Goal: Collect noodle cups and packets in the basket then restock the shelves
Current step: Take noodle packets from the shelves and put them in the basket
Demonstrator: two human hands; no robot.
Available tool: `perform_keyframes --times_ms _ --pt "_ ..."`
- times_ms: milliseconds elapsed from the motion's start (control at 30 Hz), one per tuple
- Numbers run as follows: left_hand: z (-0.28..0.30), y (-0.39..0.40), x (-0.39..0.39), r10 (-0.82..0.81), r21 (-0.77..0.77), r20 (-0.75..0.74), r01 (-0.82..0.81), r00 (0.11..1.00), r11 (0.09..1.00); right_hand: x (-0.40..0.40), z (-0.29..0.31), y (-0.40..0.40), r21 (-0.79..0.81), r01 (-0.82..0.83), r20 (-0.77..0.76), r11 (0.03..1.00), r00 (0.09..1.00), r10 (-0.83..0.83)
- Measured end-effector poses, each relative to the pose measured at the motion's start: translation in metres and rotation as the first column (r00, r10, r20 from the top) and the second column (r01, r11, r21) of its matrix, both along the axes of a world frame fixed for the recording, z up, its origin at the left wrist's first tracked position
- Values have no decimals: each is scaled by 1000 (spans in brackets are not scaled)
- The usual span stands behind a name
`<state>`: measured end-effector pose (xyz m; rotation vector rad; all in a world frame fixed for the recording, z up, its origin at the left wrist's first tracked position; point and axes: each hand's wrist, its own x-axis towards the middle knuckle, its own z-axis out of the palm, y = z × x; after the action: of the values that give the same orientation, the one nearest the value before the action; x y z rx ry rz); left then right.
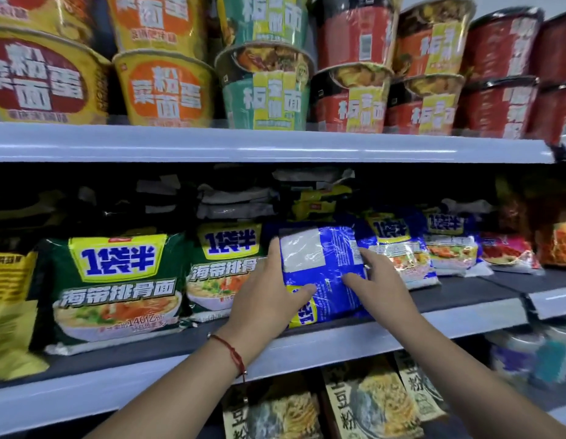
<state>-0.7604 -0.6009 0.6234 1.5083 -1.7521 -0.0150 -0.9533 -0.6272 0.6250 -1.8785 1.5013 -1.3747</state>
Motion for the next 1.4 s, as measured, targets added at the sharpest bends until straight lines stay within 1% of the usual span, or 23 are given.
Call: perform_keyframes --times_ms 100,167,200,267,333,367,433,500,567,633,700,733,800,867,900,967,1033,1067,1100,1200,1267,1367,1400 --pt "3 16 7 6 -3 -2 -6 1000 1000 4 3 10 -81 57 9 995 998 -56" --pt "3 36 18 -23 -46 -41 21 999 999 14 4 26 -222 91 48 971 995 -83" --pt "1 50 28 -36 -74 -72 31 997 997 23 4 36 -303 77 60 950 996 -62" --pt "-10 82 54 -54 -114 -150 37 987 993 50 1 61 -400 -45 49 915 996 70" --pt "-30 121 87 -47 -119 -289 12 956 993 89 -8 87 -381 -239 18 893 964 265" --pt "-47 142 107 -32 -113 -363 -10 931 994 113 -17 99 -321 -349 35 880 924 380" --pt "-89 185 153 53 -43 -469 -83 882 996 168 -48 122 -130 -588 159 798 783 602" --pt "-146 235 209 211 89 -480 -192 851 977 235 -98 151 102 -764 247 637 640 728" --pt "-216 294 270 400 266 -443 -309 802 913 303 -167 187 327 -822 255 466 552 794" --pt "-295 363 333 562 476 -392 -362 728 801 369 -243 232 544 -791 270 280 481 834" --pt "-366 438 389 680 654 -311 -370 664 660 431 -315 287 726 -678 304 117 468 830" --pt "-398 474 414 736 714 -284 -376 615 590 459 -348 313 796 -602 308 58 486 818" --pt "-450 537 454 820 804 -287 -341 495 487 512 -413 360 894 -448 267 -15 504 822" --pt "-495 584 483 885 868 -287 -291 365 402 553 -464 401 948 -305 236 -91 480 845" --pt "-515 601 497 914 891 -295 -264 279 369 573 -482 418 965 -231 225 -126 475 851" --pt "-555 623 519 938 918 -339 -193 77 347 607 -526 440 984 -108 172 -138 435 884" --pt "-599 630 539 925 935 -349 -112 -147 335 636 -578 453 995 -24 101 -100 411 906" --pt "-626 633 547 909 941 -339 -76 -244 330 649 -604 458 996 0 79 -86 392 916" --pt "-652 633 553 889 940 -333 -42 -313 337 664 -629 462 996 24 74 -90 383 921" --pt "-732 624 565 854 933 -323 15 -409 360 707 -706 465 995 57 60 -87 375 925" --pt "-786 612 569 822 924 -320 35 -472 380 733 -758 463 997 62 29 -56 373 928" --pt "-865 590 571 800 924 -301 48 -519 379 762 -842 458 999 33 -31 22 290 956" --pt "-879 584 573 792 930 -293 35 -535 367 770 -861 457 999 23 -53 49 241 969"
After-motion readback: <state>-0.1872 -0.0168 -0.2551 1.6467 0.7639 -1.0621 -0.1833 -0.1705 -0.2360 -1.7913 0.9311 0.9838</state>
